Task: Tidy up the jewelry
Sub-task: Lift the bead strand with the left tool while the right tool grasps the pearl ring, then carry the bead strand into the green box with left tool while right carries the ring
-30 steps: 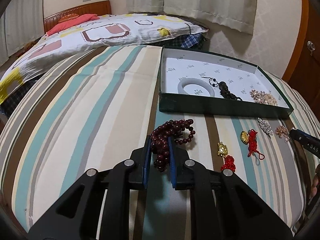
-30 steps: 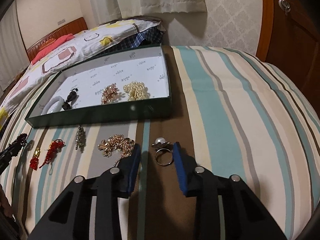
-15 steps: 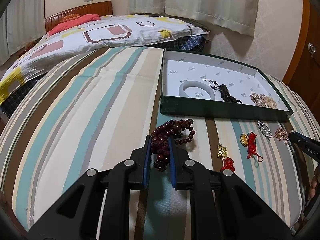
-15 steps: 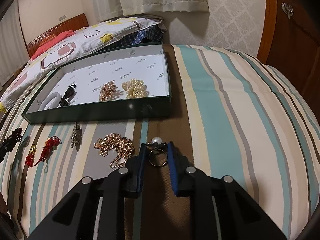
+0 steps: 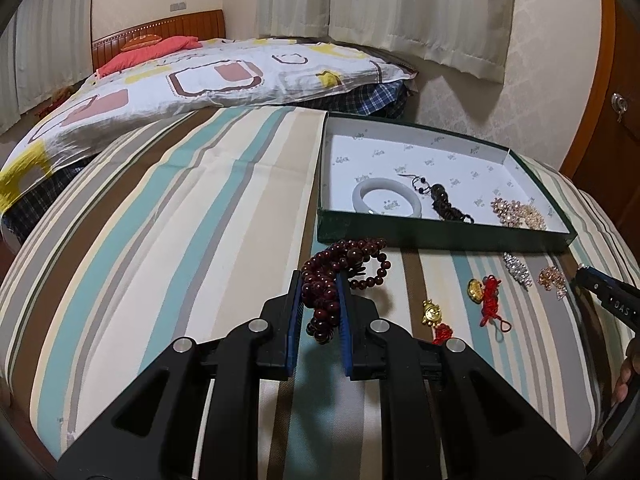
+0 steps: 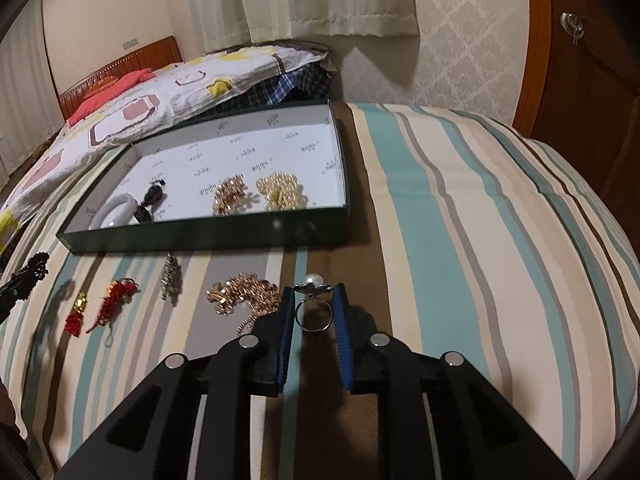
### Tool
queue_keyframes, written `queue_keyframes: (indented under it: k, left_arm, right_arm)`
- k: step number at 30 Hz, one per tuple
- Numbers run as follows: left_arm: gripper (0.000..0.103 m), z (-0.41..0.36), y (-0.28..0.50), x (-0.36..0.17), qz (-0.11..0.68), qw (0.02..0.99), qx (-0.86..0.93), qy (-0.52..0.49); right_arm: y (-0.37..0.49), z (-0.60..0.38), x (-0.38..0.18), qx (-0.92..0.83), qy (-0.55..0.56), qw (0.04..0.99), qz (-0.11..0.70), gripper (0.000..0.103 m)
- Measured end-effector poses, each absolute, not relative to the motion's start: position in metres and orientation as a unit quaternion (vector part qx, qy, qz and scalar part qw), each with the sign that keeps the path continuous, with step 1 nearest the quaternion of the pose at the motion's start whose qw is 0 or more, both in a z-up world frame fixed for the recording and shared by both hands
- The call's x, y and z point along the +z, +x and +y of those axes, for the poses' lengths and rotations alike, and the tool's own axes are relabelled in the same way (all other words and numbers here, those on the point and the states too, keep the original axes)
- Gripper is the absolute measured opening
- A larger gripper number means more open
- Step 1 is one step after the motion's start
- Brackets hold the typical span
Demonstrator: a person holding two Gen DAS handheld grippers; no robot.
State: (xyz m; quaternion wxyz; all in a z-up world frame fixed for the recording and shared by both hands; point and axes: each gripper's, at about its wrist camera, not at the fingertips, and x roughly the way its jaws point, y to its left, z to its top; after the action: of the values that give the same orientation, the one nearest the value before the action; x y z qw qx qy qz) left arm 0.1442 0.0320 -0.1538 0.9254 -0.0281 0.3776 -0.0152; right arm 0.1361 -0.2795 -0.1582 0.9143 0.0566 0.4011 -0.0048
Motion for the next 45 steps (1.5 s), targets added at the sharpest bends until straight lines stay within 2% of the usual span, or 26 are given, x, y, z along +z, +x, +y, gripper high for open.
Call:
queue_keyframes:
  k: [14, 28, 37, 45]
  left_arm:
    - [0.016, 0.022, 0.145, -0.107, 0.333, 0.941, -0.035, -0.046]
    - [0.016, -0.01, 0.199, -0.067, 0.284, 0.955, -0.062, -0.05]
    - [0.016, -0.027, 0.262, -0.095, 0.311, 0.948, -0.056, -0.043]
    - [0.016, -0.033, 0.312, -0.137, 0.368, 0.928, -0.047, -0.035]
  right_arm:
    - [0.138, -0.27, -0.104, 0.018, 0.057, 0.94, 0.337, 0.02]
    - [0.18, -0.257, -0.067, 0.047, 0.045, 0.958, 0.278, 0.02]
    - [0.222, -0.258, -0.083, 0.048, 0.045, 0.958, 0.278, 0.02]
    - [0.266, -0.259, -0.127, 0.043, 0.043, 0.942, 0.33, 0.02]
